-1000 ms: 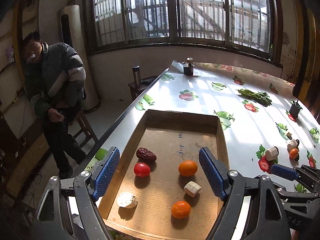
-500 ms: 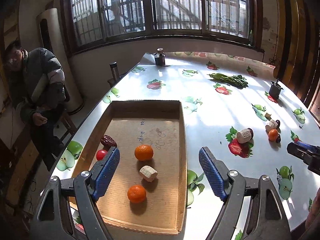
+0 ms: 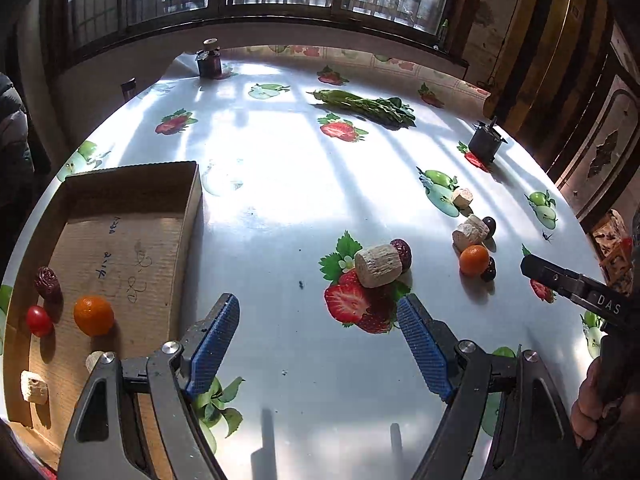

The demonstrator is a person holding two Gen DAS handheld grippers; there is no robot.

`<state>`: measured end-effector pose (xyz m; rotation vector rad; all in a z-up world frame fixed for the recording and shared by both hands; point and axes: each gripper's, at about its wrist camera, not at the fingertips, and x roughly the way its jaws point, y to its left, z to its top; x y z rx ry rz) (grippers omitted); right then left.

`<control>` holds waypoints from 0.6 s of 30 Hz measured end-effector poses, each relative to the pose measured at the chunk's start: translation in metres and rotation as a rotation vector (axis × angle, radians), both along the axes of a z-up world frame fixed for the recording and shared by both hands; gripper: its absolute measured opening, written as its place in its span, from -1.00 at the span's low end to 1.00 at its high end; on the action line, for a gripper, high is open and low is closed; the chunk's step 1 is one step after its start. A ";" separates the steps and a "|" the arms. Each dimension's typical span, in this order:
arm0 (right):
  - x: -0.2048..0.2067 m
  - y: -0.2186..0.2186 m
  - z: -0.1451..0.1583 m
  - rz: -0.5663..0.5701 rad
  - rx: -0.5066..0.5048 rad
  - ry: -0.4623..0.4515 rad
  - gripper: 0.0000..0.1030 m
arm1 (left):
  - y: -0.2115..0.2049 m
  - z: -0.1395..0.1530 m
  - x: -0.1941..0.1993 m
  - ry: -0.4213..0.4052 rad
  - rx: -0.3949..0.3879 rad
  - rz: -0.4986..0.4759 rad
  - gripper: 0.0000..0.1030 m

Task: Organize fruits
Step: 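Grasp the rough white block with left tool while right grasps a tangerine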

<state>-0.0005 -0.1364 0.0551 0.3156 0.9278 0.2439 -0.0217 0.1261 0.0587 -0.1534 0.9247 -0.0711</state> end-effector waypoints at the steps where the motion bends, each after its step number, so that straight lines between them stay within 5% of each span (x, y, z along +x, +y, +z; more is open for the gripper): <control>1: 0.004 0.009 -0.002 0.021 -0.009 -0.005 0.15 | -0.002 -0.005 0.008 0.013 -0.020 -0.001 0.57; 5: 0.019 0.043 -0.007 0.092 -0.084 -0.052 0.15 | -0.007 -0.025 0.038 0.048 -0.086 -0.003 0.47; 7: 0.026 0.056 -0.014 0.115 -0.140 -0.068 0.14 | -0.012 -0.031 0.046 0.052 -0.075 -0.015 0.17; 13: 0.039 0.064 -0.034 0.141 -0.193 -0.066 0.07 | -0.027 -0.032 0.050 -0.021 -0.021 -0.085 0.17; 18: 0.040 0.061 -0.042 0.145 -0.183 -0.050 0.03 | -0.030 -0.043 0.053 -0.013 -0.079 -0.139 0.17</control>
